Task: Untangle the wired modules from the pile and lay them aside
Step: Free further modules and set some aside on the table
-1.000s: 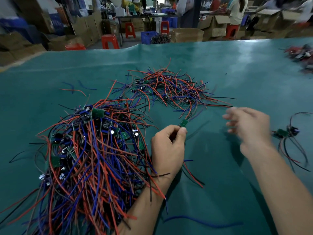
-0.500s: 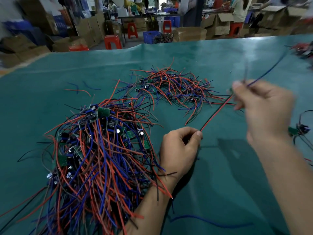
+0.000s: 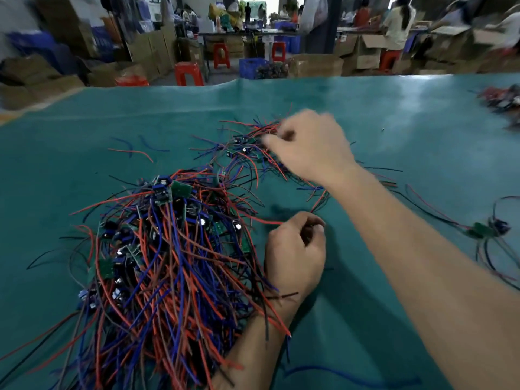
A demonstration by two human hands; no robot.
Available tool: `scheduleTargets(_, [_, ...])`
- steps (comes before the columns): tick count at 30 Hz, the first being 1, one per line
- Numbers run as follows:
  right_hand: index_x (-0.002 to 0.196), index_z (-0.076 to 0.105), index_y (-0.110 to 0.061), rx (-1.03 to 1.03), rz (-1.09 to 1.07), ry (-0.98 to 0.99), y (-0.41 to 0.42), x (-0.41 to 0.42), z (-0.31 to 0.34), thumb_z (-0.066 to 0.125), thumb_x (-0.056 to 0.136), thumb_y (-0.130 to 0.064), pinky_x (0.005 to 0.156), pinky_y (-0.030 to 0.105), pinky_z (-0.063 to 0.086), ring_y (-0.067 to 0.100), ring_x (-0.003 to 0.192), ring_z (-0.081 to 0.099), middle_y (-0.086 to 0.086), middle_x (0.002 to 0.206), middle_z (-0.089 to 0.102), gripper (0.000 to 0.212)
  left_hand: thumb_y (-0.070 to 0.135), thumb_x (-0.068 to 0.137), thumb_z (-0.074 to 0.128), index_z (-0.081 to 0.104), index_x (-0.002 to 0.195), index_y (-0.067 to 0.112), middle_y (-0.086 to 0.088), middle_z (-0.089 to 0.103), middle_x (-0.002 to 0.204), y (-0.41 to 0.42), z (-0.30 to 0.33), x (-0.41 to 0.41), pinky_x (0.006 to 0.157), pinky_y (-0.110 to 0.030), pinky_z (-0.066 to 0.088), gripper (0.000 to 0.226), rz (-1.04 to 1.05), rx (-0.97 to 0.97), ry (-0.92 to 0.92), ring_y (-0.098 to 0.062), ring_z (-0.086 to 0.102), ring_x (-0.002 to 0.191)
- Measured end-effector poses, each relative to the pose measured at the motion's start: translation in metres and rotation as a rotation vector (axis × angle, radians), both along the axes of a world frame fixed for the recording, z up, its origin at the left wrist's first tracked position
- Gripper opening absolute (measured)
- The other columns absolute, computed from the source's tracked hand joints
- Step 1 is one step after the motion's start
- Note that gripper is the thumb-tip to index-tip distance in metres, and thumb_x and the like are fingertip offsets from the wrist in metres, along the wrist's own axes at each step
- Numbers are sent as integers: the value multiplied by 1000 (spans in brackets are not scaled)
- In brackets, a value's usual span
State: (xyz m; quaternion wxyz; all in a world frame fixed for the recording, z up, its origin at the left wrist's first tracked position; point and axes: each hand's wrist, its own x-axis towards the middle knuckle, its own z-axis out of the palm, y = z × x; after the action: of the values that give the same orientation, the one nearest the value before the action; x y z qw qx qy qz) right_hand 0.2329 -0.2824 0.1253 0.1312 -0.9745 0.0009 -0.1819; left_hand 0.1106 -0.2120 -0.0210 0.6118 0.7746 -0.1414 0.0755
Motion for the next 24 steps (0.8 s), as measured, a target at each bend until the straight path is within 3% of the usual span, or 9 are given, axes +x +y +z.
scheduleTargets(2, [109, 70, -17, 50, -314, -35, -43, -53, -40, 56, 89, -57, 85, 45, 53, 42, 104, 65, 22, 110, 69, 47, 27, 81, 53, 71, 88, 18, 0, 73, 75, 1, 0, 1, 69, -33, 54, 21, 28, 64, -36, -15, 67, 71])
scheduleTargets(4, [113, 66, -18, 118, -496, 175, -65, -71, -98, 59, 92, -56, 88, 45, 52, 43, 112, 64, 21, 118, 66, 44, 27, 80, 53, 71, 86, 20, 2, 72, 73, 1, 0, 1, 66, -33, 52, 20, 49, 80, -65, -11, 64, 66])
scheduleTargets(7, [106, 66, -18, 91, -450, 163, -79, -52, -110, 56, 94, -44, 80, 41, 48, 41, 107, 63, 18, 115, 67, 31, 26, 80, 54, 69, 84, 21, 4, 67, 65, 1, -2, 2, 60, -32, 49, 17, 64, 78, -59, -7, 58, 58])
scheduleTargets(11, [76, 62, -12, 148, -417, 179, -90, -58, -116, 60, 86, -39, 71, 35, 42, 36, 83, 55, 18, 96, 68, 29, 27, 80, 52, 67, 86, 21, 7, 56, 55, 1, -1, 2, 57, -34, 49, 18, 91, 54, -24, -9, 52, 52])
scheduleTargets(15, [92, 69, -18, 99, -398, 219, -95, -56, -111, 65, 83, -58, 81, 38, 52, 38, 100, 65, 15, 103, 68, 41, 29, 80, 51, 67, 89, 21, 6, 55, 54, 0, 2, 1, 60, -36, 51, 20, 97, 57, -10, -16, 58, 58])
scheduleTargets(19, [91, 64, -13, 111, -366, 233, -92, -52, -113, 56, 91, -42, 81, 40, 50, 38, 94, 61, 18, 104, 66, 31, 28, 80, 53, 67, 90, 22, 6, 53, 52, 1, 1, 1, 60, -37, 49, 18, 106, 50, -5, -11, 51, 52])
scheduleTargets(22, [74, 54, -9, 126, -326, 298, -94, -55, -105, 56, 92, -38, 78, 38, 50, 37, 89, 59, 17, 86, 60, 34, 28, 81, 53, 66, 89, 24, 7, 53, 51, 1, 2, 1, 59, -39, 50, 15, 109, 21, 13, -9, 47, 49])
scheduleTargets(24, [63, 54, -6, 203, -246, 307, -95, -62, -96, 62, 92, -33, 64, 32, 44, 31, 75, 57, 10, 67, 54, 40, 30, 81, 51, 65, 89, 25, 4, 60, 55, 1, 2, 1, 61, -41, 51, 16, 108, 10, 30, -14, 53, 52])
